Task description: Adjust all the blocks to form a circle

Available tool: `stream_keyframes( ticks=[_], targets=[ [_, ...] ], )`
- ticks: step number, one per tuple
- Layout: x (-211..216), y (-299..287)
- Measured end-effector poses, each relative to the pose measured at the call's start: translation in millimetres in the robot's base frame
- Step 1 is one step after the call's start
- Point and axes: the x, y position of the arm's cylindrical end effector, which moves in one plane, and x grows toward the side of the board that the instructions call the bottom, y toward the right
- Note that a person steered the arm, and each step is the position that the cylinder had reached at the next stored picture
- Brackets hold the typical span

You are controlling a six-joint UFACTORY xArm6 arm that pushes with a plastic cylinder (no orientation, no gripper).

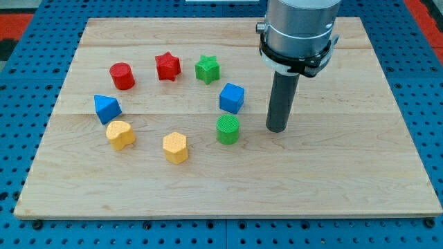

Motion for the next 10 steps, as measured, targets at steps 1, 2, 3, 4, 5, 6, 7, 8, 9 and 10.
stream_keyframes(
  ticks=[1, 2, 3, 4, 5, 6, 7, 8, 9, 10],
  targets=[
    [8.3, -45.1],
    [4.3, -73.8],
    [31.1, -30.2],
    [-13.4, -19.8],
    [-60.2, -23.8],
    [-57.4, -45.9],
    [-58.8, -32.1],
    [-109.1, -11.3],
    [-151.9, -36.9],
    [-162.9, -71.0]
  ],
)
